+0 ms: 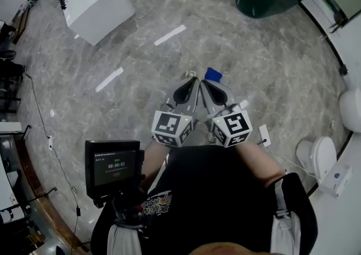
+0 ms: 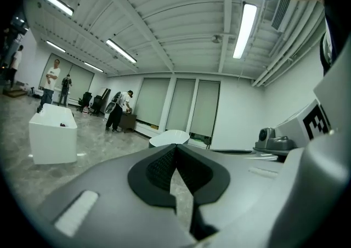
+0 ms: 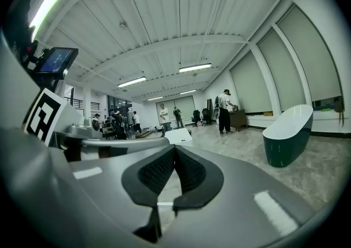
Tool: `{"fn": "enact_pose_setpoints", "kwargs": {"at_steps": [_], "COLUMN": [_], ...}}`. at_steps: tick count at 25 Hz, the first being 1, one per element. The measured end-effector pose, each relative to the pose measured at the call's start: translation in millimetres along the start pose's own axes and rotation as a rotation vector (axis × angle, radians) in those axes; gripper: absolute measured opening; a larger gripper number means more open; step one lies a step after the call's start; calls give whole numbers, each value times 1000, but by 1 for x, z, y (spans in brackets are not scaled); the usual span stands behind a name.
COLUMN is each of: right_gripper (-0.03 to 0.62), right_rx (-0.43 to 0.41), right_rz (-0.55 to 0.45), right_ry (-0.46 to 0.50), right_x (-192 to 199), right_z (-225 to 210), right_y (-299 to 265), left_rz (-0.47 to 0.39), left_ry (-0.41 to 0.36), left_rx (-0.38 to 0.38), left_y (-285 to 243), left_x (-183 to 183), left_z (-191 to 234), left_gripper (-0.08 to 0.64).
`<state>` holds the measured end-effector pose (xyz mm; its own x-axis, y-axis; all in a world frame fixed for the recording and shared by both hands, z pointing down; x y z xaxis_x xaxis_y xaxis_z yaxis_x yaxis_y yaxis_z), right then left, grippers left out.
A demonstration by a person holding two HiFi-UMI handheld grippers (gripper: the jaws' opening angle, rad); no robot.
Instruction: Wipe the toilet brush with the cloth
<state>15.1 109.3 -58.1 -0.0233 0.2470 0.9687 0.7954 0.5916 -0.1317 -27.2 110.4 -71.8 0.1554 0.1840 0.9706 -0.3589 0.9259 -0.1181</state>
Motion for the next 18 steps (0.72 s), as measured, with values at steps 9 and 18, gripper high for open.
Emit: {"fn": "enact_pose_setpoints", "kwargs": {"at_steps": [9,18], "right_gripper": [11,26], "right_rx": [-9,251], "right_rz": [-10,78], "right_ry": [-33,-134], "right_x": [30,95], "right_z": [-102,-174], "right_y": [41,23], "left_rz": [-25,40], "left_ry": [-112,-94], "left_rx": [-184,-311], "left_y": [-58,-65], "left_x": [44,101], "left_z": [-38,76], "left_gripper": [11,11]}}
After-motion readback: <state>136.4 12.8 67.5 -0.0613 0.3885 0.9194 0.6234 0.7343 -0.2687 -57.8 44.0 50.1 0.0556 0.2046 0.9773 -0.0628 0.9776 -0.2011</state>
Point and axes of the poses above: the fingertips, and each gripper's own axes: y backward along the fingers, z to its left, x out of its underside, the point moved 2 cm from there along y, backward along the fingers, and after that the axes turned 4 degrees about -x, right-handed, at the moved point
